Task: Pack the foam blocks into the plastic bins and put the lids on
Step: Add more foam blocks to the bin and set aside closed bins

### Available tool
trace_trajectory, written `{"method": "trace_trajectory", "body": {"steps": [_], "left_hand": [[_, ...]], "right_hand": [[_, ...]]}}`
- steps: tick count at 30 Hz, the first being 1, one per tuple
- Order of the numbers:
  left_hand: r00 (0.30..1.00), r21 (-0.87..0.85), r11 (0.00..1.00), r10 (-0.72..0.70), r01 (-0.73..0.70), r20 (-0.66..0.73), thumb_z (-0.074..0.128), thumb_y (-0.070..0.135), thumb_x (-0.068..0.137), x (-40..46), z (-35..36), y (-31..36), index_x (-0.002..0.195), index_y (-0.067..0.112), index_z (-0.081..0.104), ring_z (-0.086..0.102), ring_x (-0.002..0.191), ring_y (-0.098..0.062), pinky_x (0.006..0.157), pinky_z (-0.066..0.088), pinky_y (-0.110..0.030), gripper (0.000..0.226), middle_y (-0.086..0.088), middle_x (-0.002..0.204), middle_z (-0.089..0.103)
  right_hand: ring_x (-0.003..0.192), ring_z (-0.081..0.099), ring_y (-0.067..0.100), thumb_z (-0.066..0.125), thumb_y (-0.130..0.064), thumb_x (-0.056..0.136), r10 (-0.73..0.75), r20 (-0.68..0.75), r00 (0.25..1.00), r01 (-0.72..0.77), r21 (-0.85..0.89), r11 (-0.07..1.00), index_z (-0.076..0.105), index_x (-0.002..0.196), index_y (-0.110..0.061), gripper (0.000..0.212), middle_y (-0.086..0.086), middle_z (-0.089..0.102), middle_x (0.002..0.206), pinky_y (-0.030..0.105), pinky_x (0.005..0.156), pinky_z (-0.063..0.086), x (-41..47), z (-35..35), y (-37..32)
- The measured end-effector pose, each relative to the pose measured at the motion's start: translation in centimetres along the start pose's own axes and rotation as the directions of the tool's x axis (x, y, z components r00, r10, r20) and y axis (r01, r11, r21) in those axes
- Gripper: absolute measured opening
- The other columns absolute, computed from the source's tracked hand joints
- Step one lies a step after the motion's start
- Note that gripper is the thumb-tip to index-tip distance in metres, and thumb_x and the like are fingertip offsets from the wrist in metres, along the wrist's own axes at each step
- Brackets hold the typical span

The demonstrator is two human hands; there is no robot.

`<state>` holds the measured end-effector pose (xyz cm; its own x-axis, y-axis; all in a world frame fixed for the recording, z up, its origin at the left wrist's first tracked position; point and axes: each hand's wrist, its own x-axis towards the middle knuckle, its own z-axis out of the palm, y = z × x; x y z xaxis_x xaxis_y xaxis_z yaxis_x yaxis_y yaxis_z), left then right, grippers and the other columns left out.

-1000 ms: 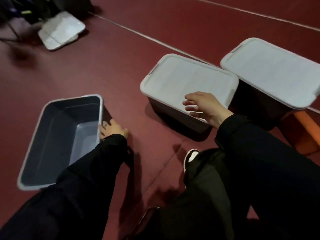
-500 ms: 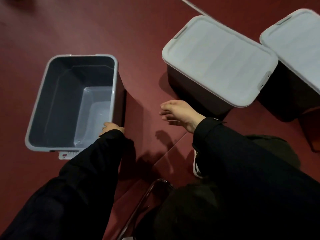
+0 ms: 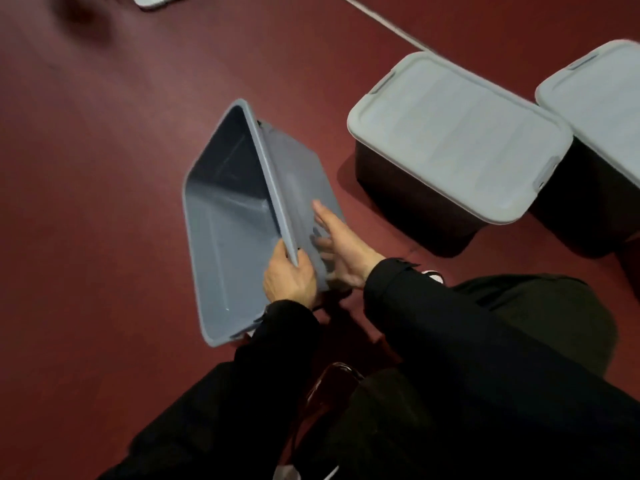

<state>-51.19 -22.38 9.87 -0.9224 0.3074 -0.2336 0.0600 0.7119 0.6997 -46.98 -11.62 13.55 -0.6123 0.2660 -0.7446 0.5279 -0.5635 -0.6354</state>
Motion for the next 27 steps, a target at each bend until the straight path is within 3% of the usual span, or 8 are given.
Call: {"method": "trace_trajectory", "body": {"steps": [2, 5, 8, 11, 16, 20, 23, 27], "left_hand": [[0.998, 0.001, 0.999, 0.038, -0.038, 0.053, 0.056, 0.028, 0.091, -1.9, -0.6, 1.0, 0.114, 0.023, 0.065, 0.065, 0.094, -0.041, 0.084, 0.053, -0.047, 0.025, -0.012, 0.095, 0.073], [0.98, 0.048, 0.989, 0.132, -0.141, 0.151, 0.059, 0.03, 0.092, -4.2, -1.5, 3.1, 0.113, 0.015, 0.066, 0.065, 0.094, -0.041, 0.081, 0.054, -0.05, 0.027, -0.015, 0.095, 0.072], [0.925, 0.118, 0.934, 0.305, -0.337, 0.224, 0.057, 0.031, 0.092, -6.1, -2.6, 5.8, 0.109, 0.017, 0.065, 0.065, 0.09, -0.04, 0.076, 0.053, -0.044, 0.023, -0.012, 0.093, 0.073], [0.81, 0.252, 0.779, 0.494, -0.574, 0.316, 0.054, 0.031, 0.094, -8.0, -3.7, 8.8, 0.113, 0.015, 0.062, 0.065, 0.085, -0.035, 0.064, 0.042, -0.036, 0.026, -0.009, 0.091, 0.072], [0.665, 0.435, 0.504, 0.603, -0.746, 0.441, 0.049, 0.026, 0.09, -9.9, -5.5, 12.8, 0.11, 0.013, 0.054, 0.06, 0.073, -0.035, 0.062, 0.042, -0.036, 0.024, -0.011, 0.086, 0.068], [0.462, 0.244, 0.419, 0.566, -0.874, 0.682, 0.054, 0.031, 0.09, -11.5, -6.5, 16.5, 0.125, 0.011, 0.048, 0.064, 0.084, -0.029, 0.068, 0.047, -0.034, 0.041, -0.01, 0.098, 0.069], [0.339, 0.113, 0.391, 0.576, -0.913, 0.744, 0.057, 0.041, 0.087, -12.3, -6.1, 19.0, 0.143, 0.02, 0.037, 0.066, 0.1, -0.027, 0.081, 0.054, -0.038, 0.063, -0.008, 0.112, 0.069], [0.258, -0.033, 0.402, 0.646, -0.915, 0.718, 0.054, 0.043, 0.094, -13.6, -4.4, 21.4, 0.154, 0.023, 0.034, 0.044, 0.139, -0.019, 0.113, 0.037, -0.037, 0.066, -0.001, 0.157, 0.04]], "right_hand": [[0.135, 0.047, 0.022, 0.069, -0.076, 0.076, -0.008, 0.005, 1.0, 0.008, -0.037, 0.999, 0.038, 0.15, -0.03, 0.092, -0.002, 0.052, 0.139, 0.042, 0.116, 0.037, -0.6, 2.4, -0.6], [0.13, 0.054, 0.032, 0.079, -0.057, 0.071, -0.117, -0.311, 0.943, 0.061, -0.185, 0.981, 0.027, 0.158, -0.024, 0.107, 0.008, 0.046, 0.15, 0.048, 0.107, 0.049, -2.3, 3.3, -1.3], [0.117, 0.061, 0.034, 0.076, -0.027, 0.08, -0.159, -0.451, 0.878, 0.127, -0.1, 0.987, 0.041, 0.147, -0.02, 0.076, 0.014, 0.056, 0.136, 0.047, 0.098, 0.055, -4.2, 1.2, -2.5], [0.091, 0.066, 0.029, 0.058, 0.0, 0.086, -0.202, -0.537, 0.819, 0.243, 0.004, 0.97, 0.055, 0.128, -0.009, 0.043, 0.015, 0.065, 0.104, 0.035, 0.07, 0.058, -6.1, -1.7, -3.1], [0.064, 0.053, 0.022, 0.046, 0.011, 0.084, -0.26, -0.599, 0.757, 0.444, 0.18, 0.878, 0.058, 0.111, -0.003, 0.033, 0.012, 0.056, 0.081, 0.017, 0.042, 0.041, -10.2, -3.5, -3.1], [0.069, 0.057, 0.023, 0.046, 0.009, 0.077, -0.282, -0.652, 0.703, 0.538, 0.229, 0.812, 0.056, 0.112, -0.005, 0.039, 0.012, 0.061, 0.094, 0.024, 0.052, 0.048, -13.3, -6.0, -3.6], [0.066, 0.051, 0.023, 0.042, 0.008, 0.075, -0.336, -0.711, 0.618, 0.617, 0.174, 0.768, 0.055, 0.093, -0.011, 0.029, 0.006, 0.054, 0.078, 0.027, 0.054, 0.045, -16.0, -8.8, -4.1], [0.071, 0.054, 0.018, 0.048, 0.007, 0.078, -0.453, -0.79, 0.412, 0.743, 0.003, 0.67, 0.063, 0.119, -0.011, 0.047, 0.001, 0.057, 0.08, 0.023, 0.061, 0.048, -20.8, -13.6, -5.3]]}}
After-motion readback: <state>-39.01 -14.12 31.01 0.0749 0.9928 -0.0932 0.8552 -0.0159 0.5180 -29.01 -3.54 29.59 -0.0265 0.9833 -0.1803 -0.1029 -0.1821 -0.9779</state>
